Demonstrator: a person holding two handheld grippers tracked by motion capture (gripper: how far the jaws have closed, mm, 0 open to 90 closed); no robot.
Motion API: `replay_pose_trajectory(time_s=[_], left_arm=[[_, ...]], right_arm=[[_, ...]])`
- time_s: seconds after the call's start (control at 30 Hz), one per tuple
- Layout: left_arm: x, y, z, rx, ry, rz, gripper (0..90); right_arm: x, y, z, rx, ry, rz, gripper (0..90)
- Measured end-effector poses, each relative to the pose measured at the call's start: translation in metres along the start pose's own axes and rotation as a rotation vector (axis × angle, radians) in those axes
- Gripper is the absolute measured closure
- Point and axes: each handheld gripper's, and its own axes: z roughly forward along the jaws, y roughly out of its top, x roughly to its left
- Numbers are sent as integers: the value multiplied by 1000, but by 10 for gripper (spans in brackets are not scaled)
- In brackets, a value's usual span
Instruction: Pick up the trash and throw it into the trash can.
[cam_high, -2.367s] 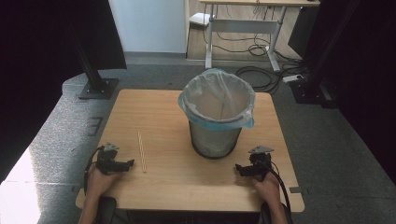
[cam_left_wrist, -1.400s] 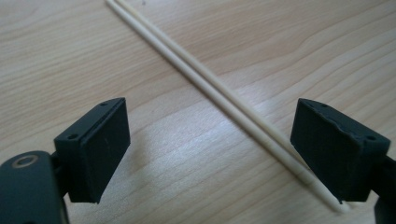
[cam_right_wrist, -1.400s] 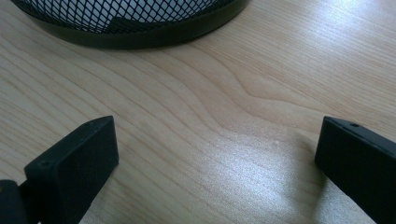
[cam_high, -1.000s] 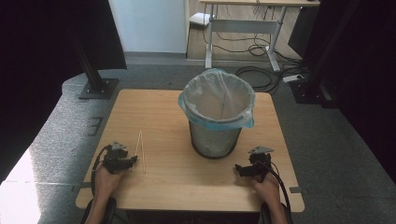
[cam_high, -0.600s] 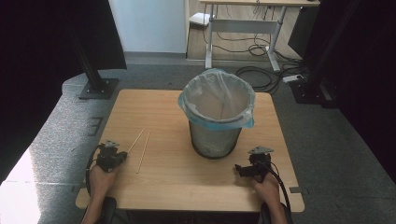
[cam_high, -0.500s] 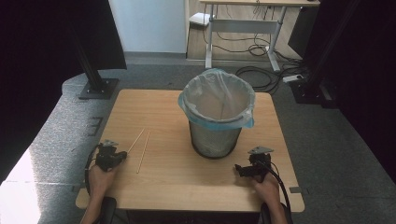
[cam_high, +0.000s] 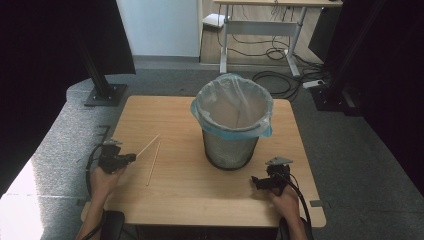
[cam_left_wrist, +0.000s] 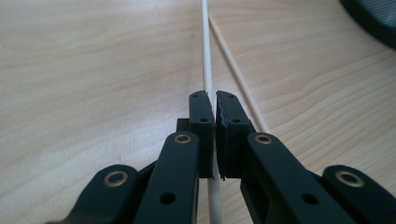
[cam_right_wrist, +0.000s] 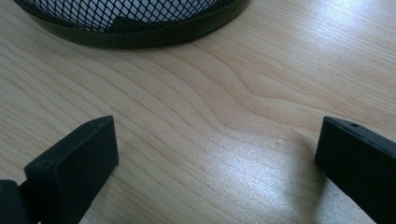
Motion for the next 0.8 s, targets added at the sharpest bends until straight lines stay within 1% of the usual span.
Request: replay_pose_trajectory(time_s=[0.07,0.1,0.13,0.17,0.2,0.23,0.43,0.47,0.5,0.57,0.6,0.63,0.67,0.7,0.73,0.8], left_arm=[[-1,3,-2,0,-4,5,863],[-2,10,-5,1,-13,14,863],[-2,10,-5,1,-13,14,863],[-3,16,-8,2,-19,24,863],[-3,16,-8,2,-19,24,863],[-4,19,-10,2,-24,29,863],[-14,47,-29,-9,-67,66,863],[-14,47,-29,-9,-67,66,863],[-16,55,-34,-12,-78,75,863],[-20,66,-41,-11,-91,90,863],[-20,66,-41,-11,-91,90,863],[-23,71,-44,-8,-93,99,863],[-27,79,-49,-9,-103,116,863],[-27,79,-49,-9,-103,116,863],[-29,85,-53,-14,-116,125,863],[-33,95,-59,-18,-125,142,863]], right_arm=[[0,0,0,0,0,0,0],[0,0,0,0,0,0,0],[0,0,0,0,0,0,0],[0,0,0,0,0,0,0],[0,0,0,0,0,0,0],[0,0,0,0,0,0,0],[0,0,0,0,0,0,0],[0,0,0,0,0,0,0],[0,0,0,0,0,0,0],[0,0,0,1,0,1,0],[0,0,0,1,0,1,0],[0,0,0,1,-1,0,0],[0,0,0,1,-1,0,0],[0,0,0,1,-1,0,0],[0,0,0,2,-1,0,0],[0,0,0,2,-1,0,0]])
